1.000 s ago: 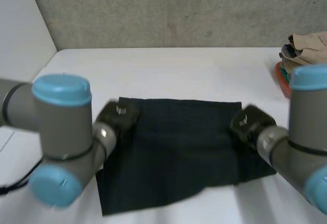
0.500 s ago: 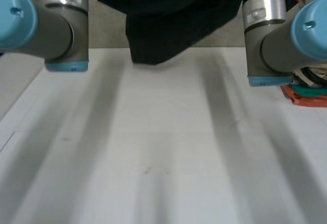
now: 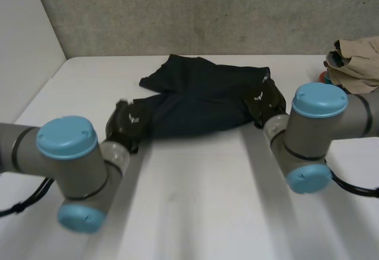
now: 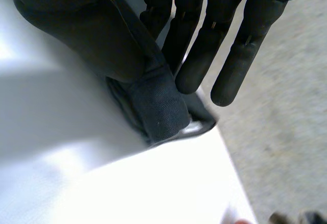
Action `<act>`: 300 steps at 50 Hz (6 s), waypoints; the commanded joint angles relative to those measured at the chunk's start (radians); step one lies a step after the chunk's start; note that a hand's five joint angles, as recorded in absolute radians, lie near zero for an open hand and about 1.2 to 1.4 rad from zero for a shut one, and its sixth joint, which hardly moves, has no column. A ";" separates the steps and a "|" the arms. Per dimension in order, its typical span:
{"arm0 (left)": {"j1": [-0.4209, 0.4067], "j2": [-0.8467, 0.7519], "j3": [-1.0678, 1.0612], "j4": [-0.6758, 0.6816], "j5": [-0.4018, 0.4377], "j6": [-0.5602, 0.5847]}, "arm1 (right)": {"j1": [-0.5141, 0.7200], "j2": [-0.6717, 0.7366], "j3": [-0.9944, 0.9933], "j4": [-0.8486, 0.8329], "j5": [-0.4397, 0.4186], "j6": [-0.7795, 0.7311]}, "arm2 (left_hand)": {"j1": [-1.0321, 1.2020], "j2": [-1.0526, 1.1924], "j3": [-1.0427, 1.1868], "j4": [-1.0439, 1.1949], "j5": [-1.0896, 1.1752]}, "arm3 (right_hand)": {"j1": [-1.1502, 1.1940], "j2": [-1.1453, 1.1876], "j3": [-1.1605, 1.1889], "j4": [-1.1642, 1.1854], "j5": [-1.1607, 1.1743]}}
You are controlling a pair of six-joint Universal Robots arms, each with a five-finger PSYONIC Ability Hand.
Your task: Fold the laundry.
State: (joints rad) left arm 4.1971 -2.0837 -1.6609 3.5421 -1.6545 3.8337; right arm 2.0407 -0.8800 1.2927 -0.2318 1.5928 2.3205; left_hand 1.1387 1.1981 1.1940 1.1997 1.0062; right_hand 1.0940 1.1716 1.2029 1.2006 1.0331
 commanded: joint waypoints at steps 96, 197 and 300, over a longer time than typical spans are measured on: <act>-0.014 -0.279 0.418 -0.305 0.134 -0.349 | -0.040 -0.625 0.590 -0.058 -0.065 0.148 | -0.010 -0.069 -0.065 -0.071 -0.052 | 0.302 0.225 0.193 0.196 0.189; -0.045 0.151 -0.023 0.173 0.104 -0.306 | 0.071 -0.191 0.232 -0.207 -0.235 -0.125 | -0.955 -1.014 -1.010 -1.016 -0.997 | 0.302 0.225 0.193 0.196 0.189; -0.049 0.154 0.314 -0.382 0.447 -0.572 | 0.013 -0.355 0.686 -0.316 -0.252 0.336 | -0.931 -0.990 -0.986 -0.992 -0.973 | -0.920 -0.997 -1.028 -1.026 -1.033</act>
State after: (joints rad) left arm 4.1020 -1.9363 -1.2855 3.1653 -1.3140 3.3004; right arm 2.0221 -1.3332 1.8968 -0.4590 1.3653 2.7273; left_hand 0.1827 0.2029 0.1972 0.1989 0.0445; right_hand 0.1600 0.1595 0.2075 0.2080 0.0426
